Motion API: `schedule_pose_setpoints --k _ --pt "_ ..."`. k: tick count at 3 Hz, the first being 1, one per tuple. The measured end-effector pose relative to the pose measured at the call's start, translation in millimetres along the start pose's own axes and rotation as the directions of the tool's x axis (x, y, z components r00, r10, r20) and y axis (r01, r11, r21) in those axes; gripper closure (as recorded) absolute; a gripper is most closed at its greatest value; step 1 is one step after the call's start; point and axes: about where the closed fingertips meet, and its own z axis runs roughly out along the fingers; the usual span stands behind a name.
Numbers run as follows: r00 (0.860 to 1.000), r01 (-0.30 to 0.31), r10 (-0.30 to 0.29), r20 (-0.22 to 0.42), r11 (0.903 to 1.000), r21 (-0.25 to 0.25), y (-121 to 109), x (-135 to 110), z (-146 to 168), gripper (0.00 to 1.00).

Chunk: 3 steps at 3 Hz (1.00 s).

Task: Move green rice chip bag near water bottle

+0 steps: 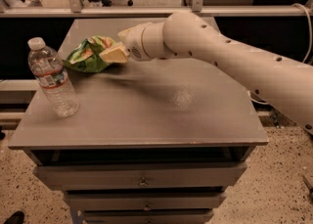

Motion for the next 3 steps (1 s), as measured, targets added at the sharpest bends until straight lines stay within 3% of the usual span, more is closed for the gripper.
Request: schedule_pose_setpoints --k 2,3 --pt "1.0 0.008 -0.007 -0.03 0.9996 0.028 3.2 -9.9 -12.6 0.88" --pt "0.999 0.012 -0.009 -0.049 0.9988 0.048 17.6 -21.8 -31.4 1.0"
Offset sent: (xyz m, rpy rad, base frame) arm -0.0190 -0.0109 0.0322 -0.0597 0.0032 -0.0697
